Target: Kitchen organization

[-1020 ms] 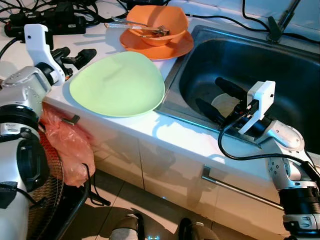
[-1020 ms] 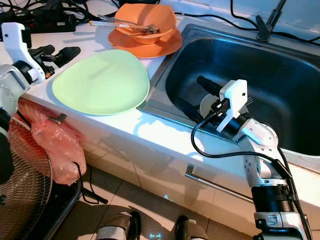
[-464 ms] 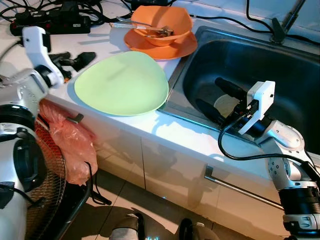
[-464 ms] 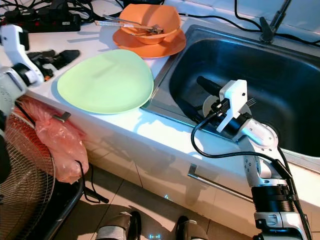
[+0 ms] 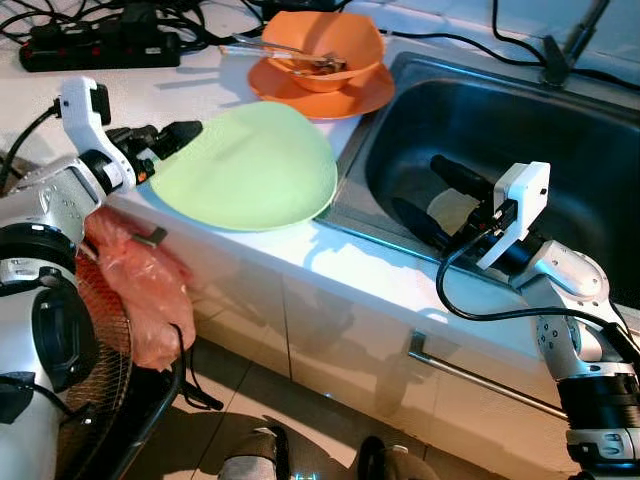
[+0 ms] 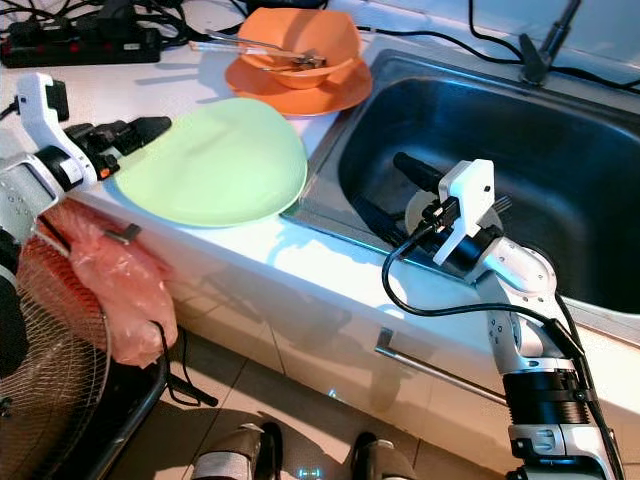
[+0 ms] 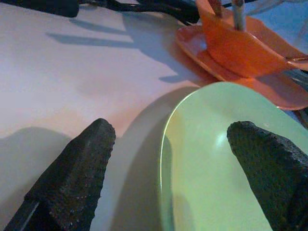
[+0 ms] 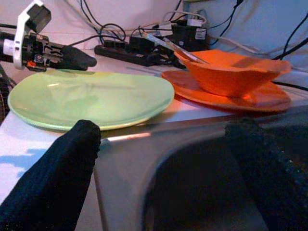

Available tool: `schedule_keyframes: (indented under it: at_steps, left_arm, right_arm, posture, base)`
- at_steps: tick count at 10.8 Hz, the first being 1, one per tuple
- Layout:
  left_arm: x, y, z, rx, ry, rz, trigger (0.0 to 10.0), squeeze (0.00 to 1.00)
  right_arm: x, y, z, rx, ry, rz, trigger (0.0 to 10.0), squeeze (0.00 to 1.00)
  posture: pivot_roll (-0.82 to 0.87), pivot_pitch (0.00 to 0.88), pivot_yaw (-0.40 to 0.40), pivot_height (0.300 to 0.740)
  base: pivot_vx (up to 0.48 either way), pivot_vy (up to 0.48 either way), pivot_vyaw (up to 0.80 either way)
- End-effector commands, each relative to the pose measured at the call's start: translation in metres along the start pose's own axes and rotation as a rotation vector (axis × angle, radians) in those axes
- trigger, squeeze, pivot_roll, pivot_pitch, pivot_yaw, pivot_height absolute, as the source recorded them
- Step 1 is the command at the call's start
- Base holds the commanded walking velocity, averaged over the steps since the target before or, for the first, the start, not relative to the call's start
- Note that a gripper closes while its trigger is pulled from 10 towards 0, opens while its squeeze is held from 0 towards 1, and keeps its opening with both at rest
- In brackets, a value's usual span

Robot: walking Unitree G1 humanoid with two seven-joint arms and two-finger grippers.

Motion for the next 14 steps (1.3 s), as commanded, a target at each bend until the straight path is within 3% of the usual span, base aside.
schedule_keyframes:
  at_steps: [1,6,9,14]
  left_arm:
    - [0.003,-0.010,0.004,0.017,0.002,0.036,10.0,0.00]
    - [0.001,-0.020,-0.004,0.105,-0.066,0.034,10.0,0.00]
    - [0.000,-0.016,-0.011,0.076,-0.124,0.030,10.0,0.00]
    - [0.013,-0.017,-0.009,0.093,-0.100,0.046,10.0,0.00]
  right_arm:
    - [0.001,0.002,0.002,0.010,0.018,0.004,10.0,0.00]
    - [0.001,0.002,0.003,0.011,0.016,0.003,10.0,0.00]
    - [0.001,0.002,0.003,0.012,0.014,-0.001,10.0,0.00]
    - [0.000,0.002,0.008,0.011,0.017,-0.009,10.0,0.00]
  posture:
    - [0.14,0.196,-0.020,0.740]
    - [0.14,0.196,-0.014,0.740]
    - [0.14,0.189,-0.005,0.740]
    - [0.14,0.179,0.027,0.740]
  base:
    - [0.000,0.000,0.00]
    - [0.000,0.000,0.00]
    - [0.000,0.000,0.00]
    - [0.000,0.000,0.00]
Point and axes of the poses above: a point about 5 cm out from each wrist's last joint towards the gripper, its own x axis pointing back from the gripper into the wrist, its own y axis along the axis of the wrist's last joint, z = x × y, the point moved 2 cm from there along -x, pointing out of the wrist towards the gripper
